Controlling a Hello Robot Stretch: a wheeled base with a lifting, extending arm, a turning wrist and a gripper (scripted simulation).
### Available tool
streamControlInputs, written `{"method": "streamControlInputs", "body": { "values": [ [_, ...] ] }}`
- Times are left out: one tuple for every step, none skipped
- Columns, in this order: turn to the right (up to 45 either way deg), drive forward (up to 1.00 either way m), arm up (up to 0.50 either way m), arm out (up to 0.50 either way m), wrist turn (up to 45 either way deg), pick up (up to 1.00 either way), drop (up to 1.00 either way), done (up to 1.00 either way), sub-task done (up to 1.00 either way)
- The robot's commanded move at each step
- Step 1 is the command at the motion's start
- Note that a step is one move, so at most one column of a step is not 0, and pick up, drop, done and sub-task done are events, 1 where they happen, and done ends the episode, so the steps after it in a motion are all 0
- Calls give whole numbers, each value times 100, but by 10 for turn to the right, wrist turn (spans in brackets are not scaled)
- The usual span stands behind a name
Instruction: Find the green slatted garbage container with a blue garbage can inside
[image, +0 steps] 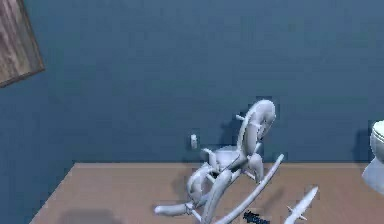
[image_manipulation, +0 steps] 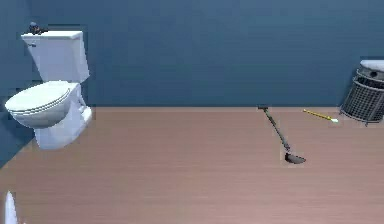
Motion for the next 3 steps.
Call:
{"method": "streamControlInputs", "body": {
  "values": [
    [-450, 0, 0, 0, 0, 0, 0, 0, 0],
    [-450, 0, 0, 0, 0, 0, 0, 0, 0],
    [-60, 0, 0, 0, 0, 0, 0, 0, 0]
  ]
}}
